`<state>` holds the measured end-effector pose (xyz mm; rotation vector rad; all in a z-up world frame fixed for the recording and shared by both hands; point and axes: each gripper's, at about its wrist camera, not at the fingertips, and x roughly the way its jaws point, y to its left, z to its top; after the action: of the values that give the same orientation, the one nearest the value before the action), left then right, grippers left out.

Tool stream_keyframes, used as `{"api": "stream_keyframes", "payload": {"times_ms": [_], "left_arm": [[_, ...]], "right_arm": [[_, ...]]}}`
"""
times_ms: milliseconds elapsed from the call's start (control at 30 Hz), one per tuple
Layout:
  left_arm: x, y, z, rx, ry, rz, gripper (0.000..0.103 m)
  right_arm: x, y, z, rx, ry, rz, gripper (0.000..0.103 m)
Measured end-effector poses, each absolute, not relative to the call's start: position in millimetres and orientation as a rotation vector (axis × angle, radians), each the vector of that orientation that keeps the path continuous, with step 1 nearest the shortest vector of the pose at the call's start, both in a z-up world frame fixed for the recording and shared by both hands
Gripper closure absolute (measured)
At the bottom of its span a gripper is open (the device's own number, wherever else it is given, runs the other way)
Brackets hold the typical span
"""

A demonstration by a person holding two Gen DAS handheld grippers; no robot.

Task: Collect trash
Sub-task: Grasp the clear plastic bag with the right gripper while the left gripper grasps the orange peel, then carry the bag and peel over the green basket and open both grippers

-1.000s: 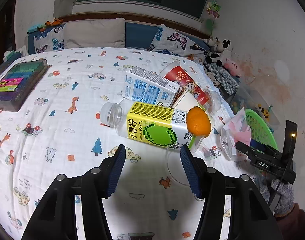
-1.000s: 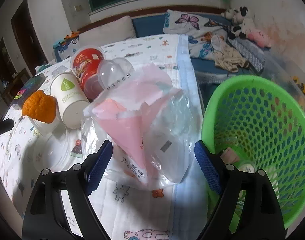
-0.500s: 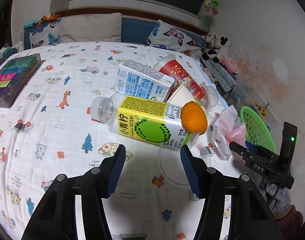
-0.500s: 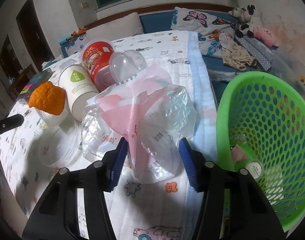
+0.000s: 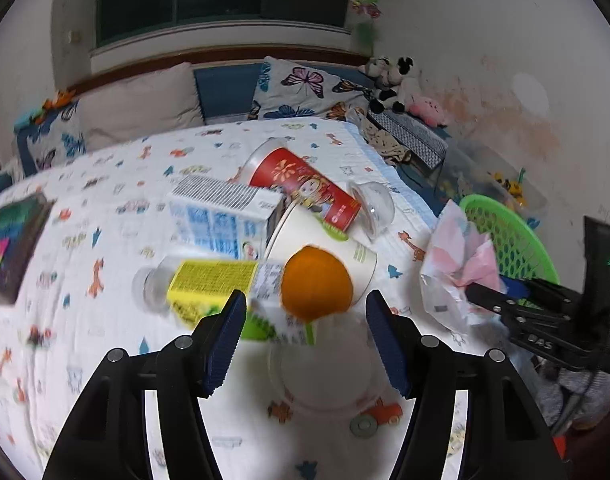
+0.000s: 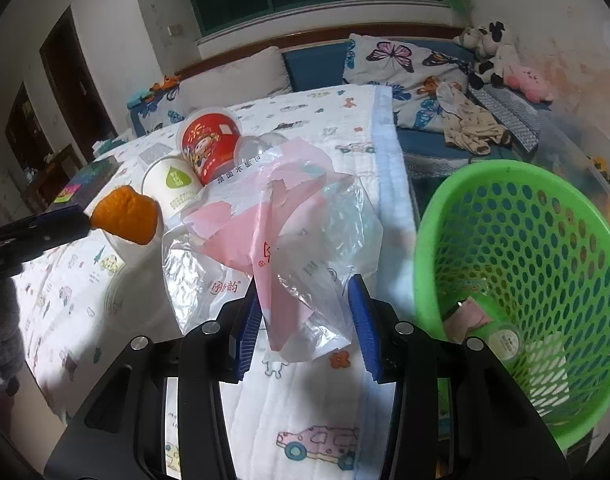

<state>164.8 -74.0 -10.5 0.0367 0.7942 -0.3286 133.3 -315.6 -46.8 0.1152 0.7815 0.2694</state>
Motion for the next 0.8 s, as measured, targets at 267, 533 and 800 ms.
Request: {"api": "stream_keyframes", "payload": {"times_ms": [267,533,800], "left_arm": [[179.2,-90.5,-18.8,0.113,0.786,-0.334,0.05],[178.2,-91.3,-18.6,0.127,0.754,-0.331,0.07],[166.8,-94.7,-5.4,0.094,0.729,-0.357,0.082]], "right_arm": [[127.8,-327.6,-41.7,0.145,0.771,0.249,0.059],[122.6,-335.1,-39.3,0.169,0.761,0.231,0.059],[112.8,-350.1,-31.6,0.189,0.735,0.193,0.059]]}}
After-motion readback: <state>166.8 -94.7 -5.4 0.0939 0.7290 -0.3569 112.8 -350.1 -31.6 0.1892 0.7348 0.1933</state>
